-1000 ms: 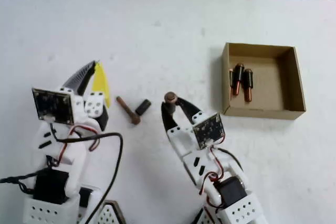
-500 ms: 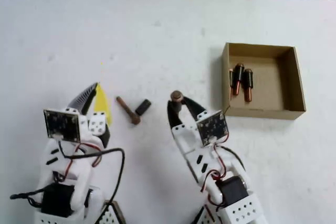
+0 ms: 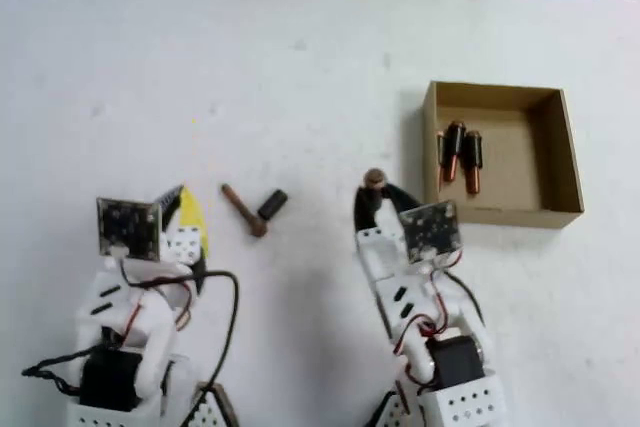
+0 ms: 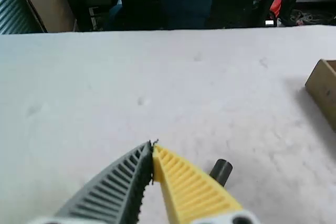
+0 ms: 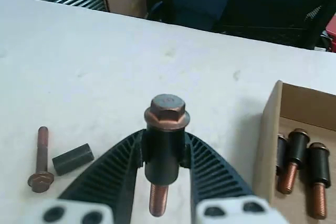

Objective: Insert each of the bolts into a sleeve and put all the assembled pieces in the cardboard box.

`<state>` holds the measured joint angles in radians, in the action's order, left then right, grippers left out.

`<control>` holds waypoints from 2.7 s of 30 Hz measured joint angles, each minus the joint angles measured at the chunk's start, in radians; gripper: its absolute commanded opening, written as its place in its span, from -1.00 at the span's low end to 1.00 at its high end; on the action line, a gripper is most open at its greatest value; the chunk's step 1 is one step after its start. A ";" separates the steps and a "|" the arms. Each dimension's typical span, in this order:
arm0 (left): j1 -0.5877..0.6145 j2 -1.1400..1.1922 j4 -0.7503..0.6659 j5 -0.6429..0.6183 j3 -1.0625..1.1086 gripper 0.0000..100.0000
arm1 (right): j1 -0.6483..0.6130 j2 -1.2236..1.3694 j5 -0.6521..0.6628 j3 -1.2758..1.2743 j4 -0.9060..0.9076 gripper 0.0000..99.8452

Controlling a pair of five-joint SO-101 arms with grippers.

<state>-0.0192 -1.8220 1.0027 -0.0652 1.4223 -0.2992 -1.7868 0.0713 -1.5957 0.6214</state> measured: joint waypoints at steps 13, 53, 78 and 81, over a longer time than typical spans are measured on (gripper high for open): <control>0.183 0.008 0.000 0.000 0.138 -0.95 | 0.184 -0.002 0.083 0.272 0.325 -0.96; 0.241 0.003 0.100 0.123 0.230 -0.95 | 0.549 1.699 0.166 1.295 0.252 -0.96; 0.150 0.003 0.100 0.126 0.272 -0.95 | 0.577 2.435 0.252 2.005 0.477 -0.83; 0.150 0.003 0.100 0.126 0.272 -0.95 | 0.577 2.496 0.292 2.090 0.537 -0.73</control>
<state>0.1312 -1.8190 1.1024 0.0606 1.6939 0.2777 0.7096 0.3629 0.4941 1.1584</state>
